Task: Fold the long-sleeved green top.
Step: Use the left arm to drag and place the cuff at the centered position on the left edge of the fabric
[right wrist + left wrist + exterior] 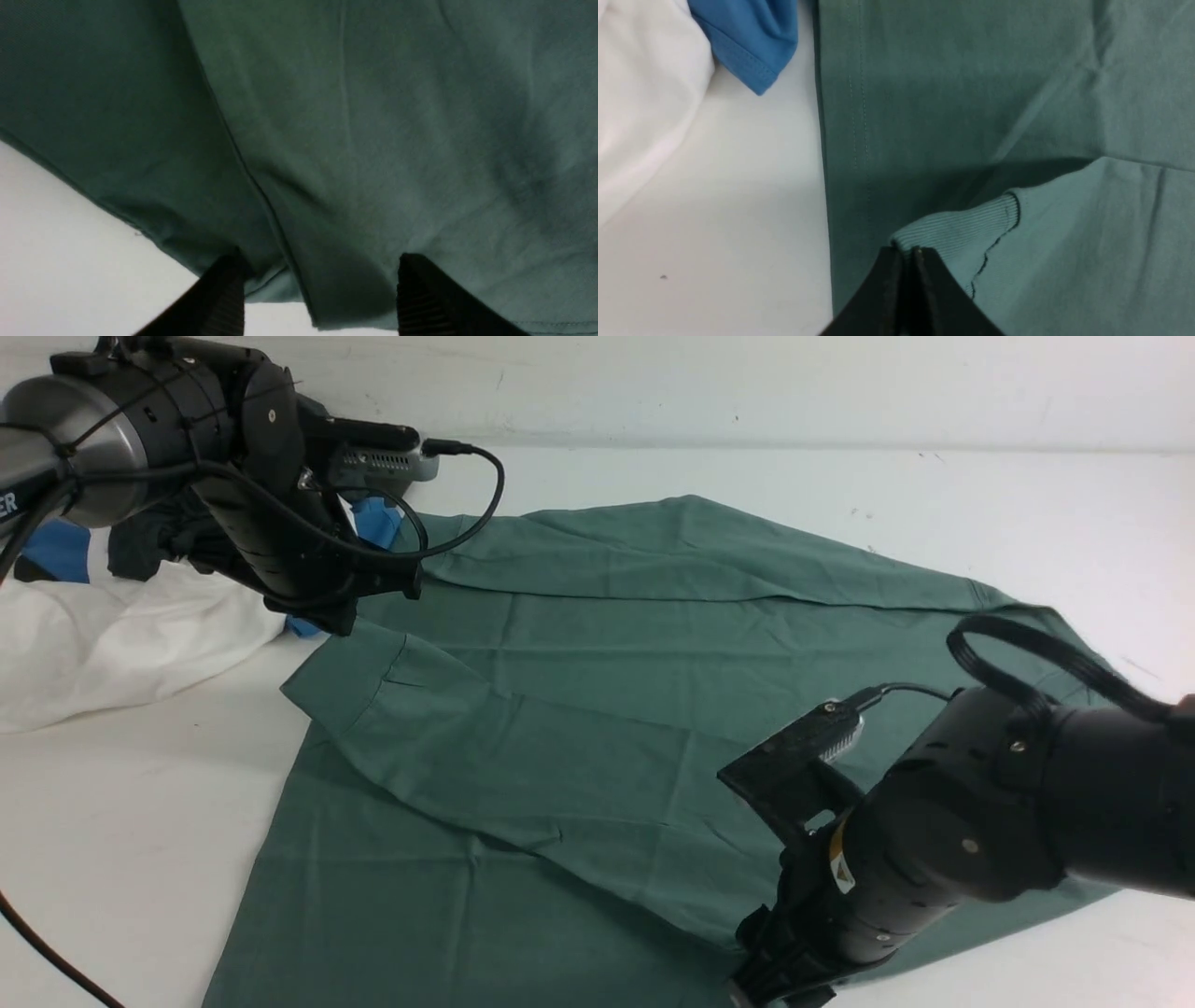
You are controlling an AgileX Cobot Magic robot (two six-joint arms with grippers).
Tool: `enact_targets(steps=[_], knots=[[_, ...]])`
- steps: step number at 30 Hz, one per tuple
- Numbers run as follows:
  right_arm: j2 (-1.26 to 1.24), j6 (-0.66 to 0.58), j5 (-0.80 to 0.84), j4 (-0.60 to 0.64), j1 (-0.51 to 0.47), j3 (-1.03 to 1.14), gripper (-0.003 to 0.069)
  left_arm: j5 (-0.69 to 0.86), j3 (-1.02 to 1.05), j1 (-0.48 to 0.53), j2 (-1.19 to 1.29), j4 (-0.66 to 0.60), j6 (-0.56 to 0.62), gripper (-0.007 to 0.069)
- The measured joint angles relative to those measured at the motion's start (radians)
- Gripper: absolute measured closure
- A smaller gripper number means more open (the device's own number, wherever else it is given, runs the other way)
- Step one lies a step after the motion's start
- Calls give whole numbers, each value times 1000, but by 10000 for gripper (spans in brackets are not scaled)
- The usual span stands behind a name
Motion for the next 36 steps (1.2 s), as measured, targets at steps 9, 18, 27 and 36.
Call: enact_targets(steps=[9, 18, 27, 36], knots=[[23, 2, 0, -7, 0, -3, 631, 11, -1, 0, 25, 7, 0, 624], [-68, 70, 175, 67, 0, -2, 655, 16, -1, 0, 34, 52, 0, 624], [-82, 91, 262, 113, 1, -2, 655, 2, -1, 0, 74, 44, 0, 624], [-82, 101, 270, 119, 1, -2, 596, -10, -1, 0, 104, 44, 0, 608]])
